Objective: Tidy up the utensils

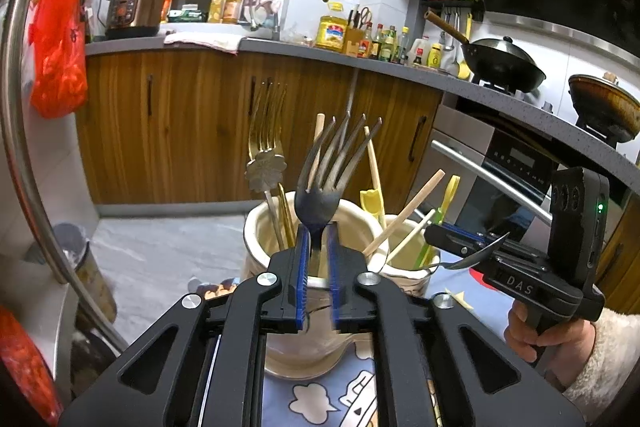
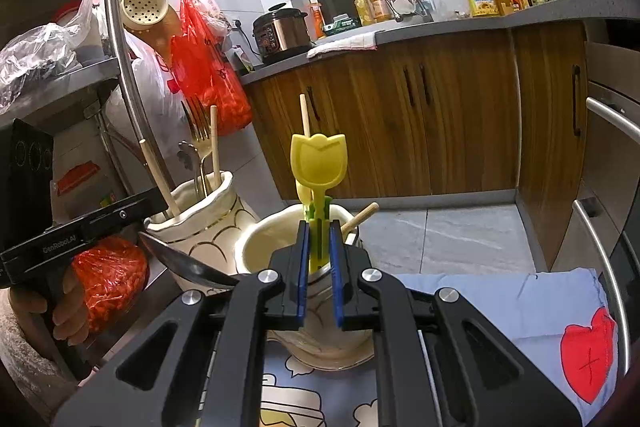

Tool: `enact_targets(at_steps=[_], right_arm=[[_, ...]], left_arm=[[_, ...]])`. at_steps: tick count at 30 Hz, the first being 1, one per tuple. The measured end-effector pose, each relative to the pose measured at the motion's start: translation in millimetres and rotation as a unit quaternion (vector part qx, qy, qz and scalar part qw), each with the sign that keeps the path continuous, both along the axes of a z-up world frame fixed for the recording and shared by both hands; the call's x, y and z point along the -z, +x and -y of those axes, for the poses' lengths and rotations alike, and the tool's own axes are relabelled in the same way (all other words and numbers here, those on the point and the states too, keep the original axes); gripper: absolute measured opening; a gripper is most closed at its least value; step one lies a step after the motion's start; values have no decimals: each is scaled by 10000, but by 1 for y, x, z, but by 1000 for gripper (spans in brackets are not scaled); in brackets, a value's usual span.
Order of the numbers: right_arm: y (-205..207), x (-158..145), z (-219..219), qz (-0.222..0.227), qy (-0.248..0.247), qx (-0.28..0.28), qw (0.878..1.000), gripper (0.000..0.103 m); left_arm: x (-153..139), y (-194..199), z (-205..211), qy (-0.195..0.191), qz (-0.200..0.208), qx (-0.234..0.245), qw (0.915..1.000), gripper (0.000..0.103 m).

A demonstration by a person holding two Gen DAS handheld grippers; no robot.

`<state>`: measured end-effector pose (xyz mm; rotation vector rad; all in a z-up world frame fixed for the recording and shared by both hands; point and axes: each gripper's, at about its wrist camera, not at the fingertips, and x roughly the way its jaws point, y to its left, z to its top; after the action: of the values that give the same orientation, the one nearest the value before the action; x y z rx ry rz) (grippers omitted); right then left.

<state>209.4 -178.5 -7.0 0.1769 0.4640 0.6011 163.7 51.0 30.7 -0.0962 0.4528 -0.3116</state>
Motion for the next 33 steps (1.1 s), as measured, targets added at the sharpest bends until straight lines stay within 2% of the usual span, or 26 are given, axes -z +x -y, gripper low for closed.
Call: enact_targets(at_steps=[8,10,12,15,19,24,27,30,33], right_arm=[[-4,-6,4,-63,-41,97,9999,20],[-8,-9,9,-52,7,131,9999,29],[-13,-13,12,-42,21,181,9998,30],[-23,-18,19,-50,11,268,9996,39],[-41,-25,27,-74,8,348,9994,52],[-69,-28,35,-213,57,376,9990,68],[-85,-27,35,-295,17,370,9989,77],[-100,-25,30,-300,-82,350,9989,84],[-114,-23,23,-218,-249,405,9986,89]], left_arm=[[-4,-14,0,64,-80,-92,9999,24],[-7,-19,-1,55,-111,-159,9998,39],[-8,-25,-4,10,-176,-223,9996,41],[-9,-32,-4,37,-263,-303,9992,45],[-12,-50,-3,75,-290,-386,9988,63],[-12,-73,1,211,-326,-537,9978,76],[-9,-83,6,337,-327,-609,9970,79],[-5,-90,6,435,-278,-705,9962,86],[1,-95,8,485,-276,-776,9954,89]])
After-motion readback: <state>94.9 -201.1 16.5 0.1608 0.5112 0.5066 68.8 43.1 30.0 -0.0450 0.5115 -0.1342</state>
